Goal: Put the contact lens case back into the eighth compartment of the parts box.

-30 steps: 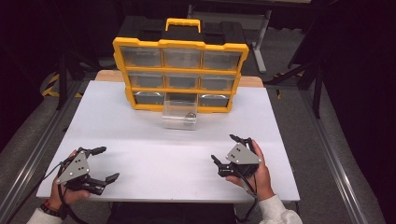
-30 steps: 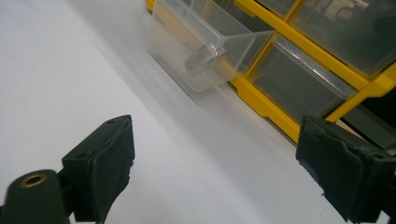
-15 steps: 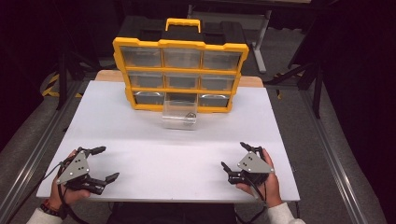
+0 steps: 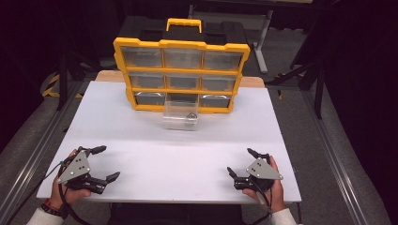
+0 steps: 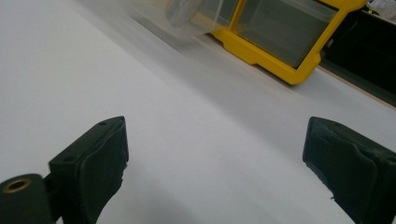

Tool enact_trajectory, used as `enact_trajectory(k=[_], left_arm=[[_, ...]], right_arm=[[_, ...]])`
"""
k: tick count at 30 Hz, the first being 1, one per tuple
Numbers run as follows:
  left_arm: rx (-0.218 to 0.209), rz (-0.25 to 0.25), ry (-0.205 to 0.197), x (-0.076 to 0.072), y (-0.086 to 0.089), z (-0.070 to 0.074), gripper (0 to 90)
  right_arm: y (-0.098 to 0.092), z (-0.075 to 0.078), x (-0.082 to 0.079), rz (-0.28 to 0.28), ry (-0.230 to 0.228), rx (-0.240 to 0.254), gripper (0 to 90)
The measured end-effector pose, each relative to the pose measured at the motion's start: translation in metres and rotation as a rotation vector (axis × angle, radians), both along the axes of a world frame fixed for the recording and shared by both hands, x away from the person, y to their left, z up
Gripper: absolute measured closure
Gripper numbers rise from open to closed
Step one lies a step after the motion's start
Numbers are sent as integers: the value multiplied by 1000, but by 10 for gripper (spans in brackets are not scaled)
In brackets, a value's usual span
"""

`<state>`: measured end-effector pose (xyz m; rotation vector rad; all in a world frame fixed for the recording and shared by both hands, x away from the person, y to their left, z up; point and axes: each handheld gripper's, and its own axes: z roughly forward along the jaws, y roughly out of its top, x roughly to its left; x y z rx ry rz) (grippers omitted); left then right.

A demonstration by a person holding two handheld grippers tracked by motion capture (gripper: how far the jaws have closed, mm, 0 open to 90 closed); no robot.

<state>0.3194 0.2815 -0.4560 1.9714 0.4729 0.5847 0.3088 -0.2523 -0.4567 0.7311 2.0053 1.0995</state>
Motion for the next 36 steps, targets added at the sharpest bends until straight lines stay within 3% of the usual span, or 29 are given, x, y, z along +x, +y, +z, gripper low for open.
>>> enact_trajectory(k=[15,26,36], left_arm=[[8,1,-2,0,-1,-1,35],[9,-5,-8,-3,0,-1,35],[12,-2,-5,-1,-1,-1,36]], right_arm=[[6,1,-2,33,-8,22,71],[12,4,-4,6,-40,-15,83],[11,3,-3,9,-32,-15,83]])
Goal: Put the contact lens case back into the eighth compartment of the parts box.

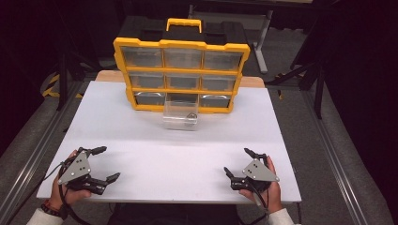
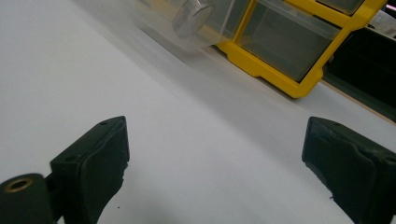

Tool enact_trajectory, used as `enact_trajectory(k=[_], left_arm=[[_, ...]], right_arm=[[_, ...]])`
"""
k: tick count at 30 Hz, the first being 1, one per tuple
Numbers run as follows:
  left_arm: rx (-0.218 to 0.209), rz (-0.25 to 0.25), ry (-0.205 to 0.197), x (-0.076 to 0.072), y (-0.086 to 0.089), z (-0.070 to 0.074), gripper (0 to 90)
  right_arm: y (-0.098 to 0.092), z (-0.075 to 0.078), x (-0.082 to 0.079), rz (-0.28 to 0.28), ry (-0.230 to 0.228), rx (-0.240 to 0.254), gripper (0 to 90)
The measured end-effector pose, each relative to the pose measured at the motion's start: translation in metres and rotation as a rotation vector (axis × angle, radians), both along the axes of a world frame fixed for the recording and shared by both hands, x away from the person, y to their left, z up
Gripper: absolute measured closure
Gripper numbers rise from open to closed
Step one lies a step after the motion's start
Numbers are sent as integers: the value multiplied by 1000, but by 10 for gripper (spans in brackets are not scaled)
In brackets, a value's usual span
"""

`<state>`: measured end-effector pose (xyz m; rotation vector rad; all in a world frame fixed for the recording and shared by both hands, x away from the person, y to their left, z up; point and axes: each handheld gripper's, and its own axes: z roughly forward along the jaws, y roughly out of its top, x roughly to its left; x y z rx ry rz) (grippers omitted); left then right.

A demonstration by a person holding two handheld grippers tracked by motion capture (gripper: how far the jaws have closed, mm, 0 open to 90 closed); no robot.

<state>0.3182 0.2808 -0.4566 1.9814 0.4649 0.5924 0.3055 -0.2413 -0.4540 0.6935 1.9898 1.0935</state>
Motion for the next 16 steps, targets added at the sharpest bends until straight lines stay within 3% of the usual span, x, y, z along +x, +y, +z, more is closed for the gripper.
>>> enact_trajectory(k=[16], left_arm=[[-1,8,4,1,-1,0,36]], right_arm=[[-1,-1,1,-13,-2,-1,91]])
